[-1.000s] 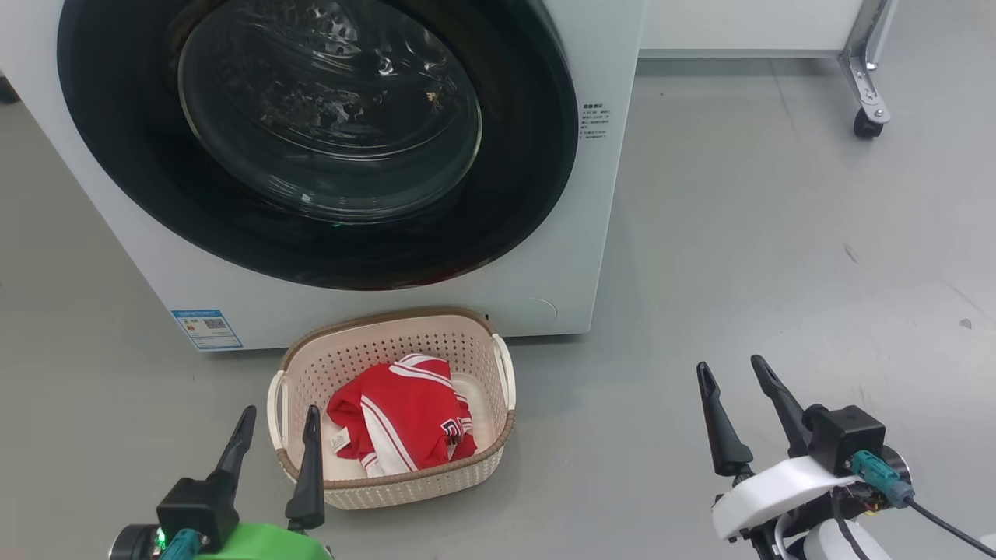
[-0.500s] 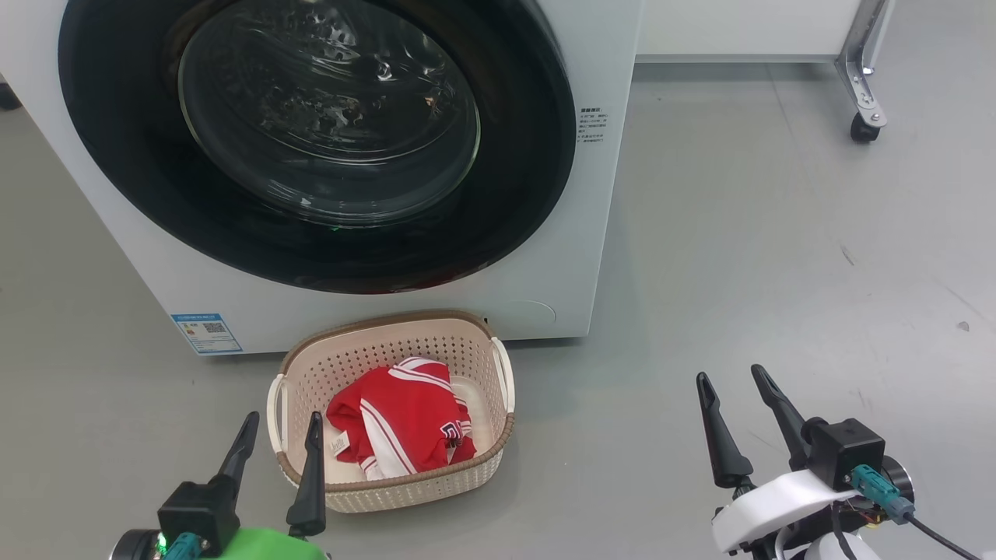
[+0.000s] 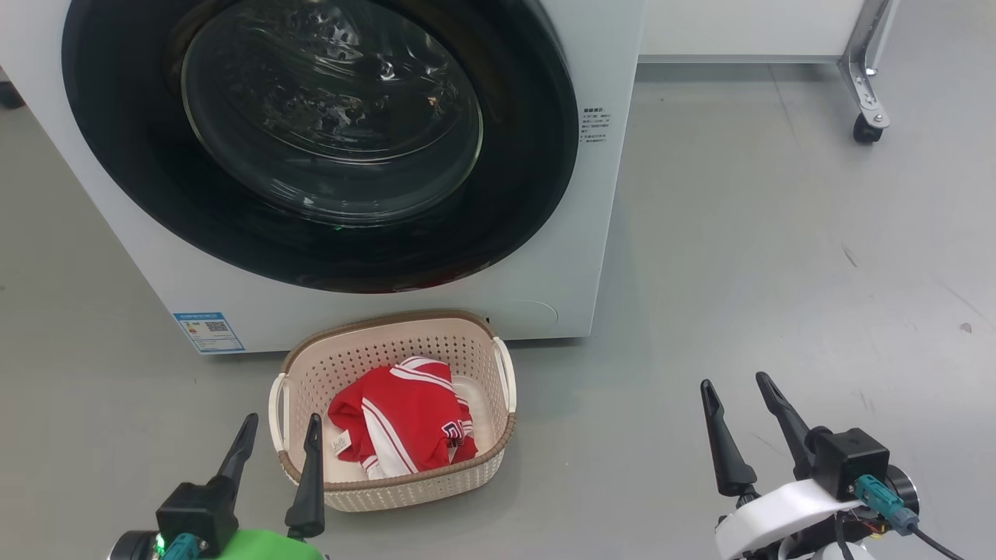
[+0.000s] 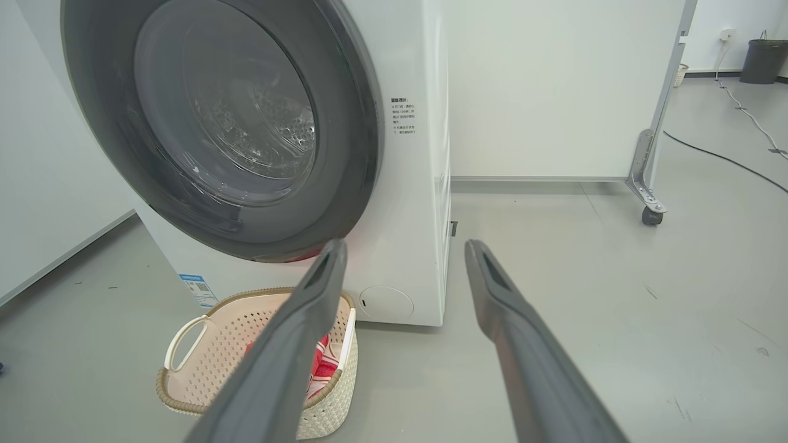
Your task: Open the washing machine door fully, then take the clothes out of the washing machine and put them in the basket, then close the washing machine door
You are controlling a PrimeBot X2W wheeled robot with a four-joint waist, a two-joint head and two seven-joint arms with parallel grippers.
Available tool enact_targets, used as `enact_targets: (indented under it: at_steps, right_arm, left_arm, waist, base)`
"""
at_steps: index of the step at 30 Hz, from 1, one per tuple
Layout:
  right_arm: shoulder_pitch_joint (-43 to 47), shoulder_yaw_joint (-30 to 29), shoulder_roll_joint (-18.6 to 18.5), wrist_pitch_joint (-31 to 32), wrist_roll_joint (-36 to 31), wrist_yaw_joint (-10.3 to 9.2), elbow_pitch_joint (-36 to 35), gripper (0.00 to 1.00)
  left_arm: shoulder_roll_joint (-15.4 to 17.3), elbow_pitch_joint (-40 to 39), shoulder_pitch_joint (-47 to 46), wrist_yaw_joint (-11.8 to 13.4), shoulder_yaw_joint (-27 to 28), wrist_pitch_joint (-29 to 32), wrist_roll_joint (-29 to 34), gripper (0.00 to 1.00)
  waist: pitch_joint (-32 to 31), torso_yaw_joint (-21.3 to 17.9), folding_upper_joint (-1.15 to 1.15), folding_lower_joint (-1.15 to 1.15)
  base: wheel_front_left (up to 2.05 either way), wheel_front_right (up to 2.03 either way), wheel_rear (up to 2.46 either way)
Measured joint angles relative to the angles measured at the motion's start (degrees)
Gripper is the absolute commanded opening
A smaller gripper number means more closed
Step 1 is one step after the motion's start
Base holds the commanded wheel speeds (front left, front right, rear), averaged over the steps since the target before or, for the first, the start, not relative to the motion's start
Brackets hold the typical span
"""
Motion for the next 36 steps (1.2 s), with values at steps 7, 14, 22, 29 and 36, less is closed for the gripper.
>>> enact_targets:
  at_steps: [7, 14, 22, 29, 36]
  right_arm:
    - [0.3, 0.0, 0.0, 0.0, -0.1, 0.00, -0.3, 1.00]
    - [1.7, 0.4, 0.8, 0.0, 0.0, 0.00, 2.5, 0.00]
    - [2.8, 0.1, 1.0, 0.1, 2.8, 0.23, 3.1, 0.00]
    - [2.8, -1.1, 1.3, 1.3, 9.1, 1.03, 2.7, 0.00]
    - [2.7, -2.8, 1.5, 2.7, 14.2, 1.26, 2.5, 0.00]
  left_arm:
    - [0.0, -0.5, 0.3, 0.0, 0.1, 0.2, 0.0, 1.00]
    - [-0.8, 2.5, 0.9, 0.0, -0.6, 0.2, 0.0, 0.00]
    - [-1.2, 3.3, 1.7, -0.1, -0.8, 0.2, -2.9, 0.00]
    - [-1.3, 3.1, 1.7, -1.2, 0.1, 0.7, -9.2, 0.00]
    - [-1.4, 3.1, 1.7, -2.0, 1.3, 1.3, -14.0, 0.00]
  waist:
    - [0.1, 0.1, 0.00, 0.00]
    - [0.1, 0.1, 0.00, 0.00]
    - [0.1, 0.1, 0.00, 0.00]
    - [0.0, 0.0, 0.00, 0.00]
    - [0.0, 0.0, 0.00, 0.00]
  base:
    - [0.00, 0.00, 0.00]
    - [0.00, 0.00, 0.00]
    - [0.00, 0.00, 0.00]
    - [0.00, 0.00, 0.00]
    - [0.00, 0.00, 0.00]
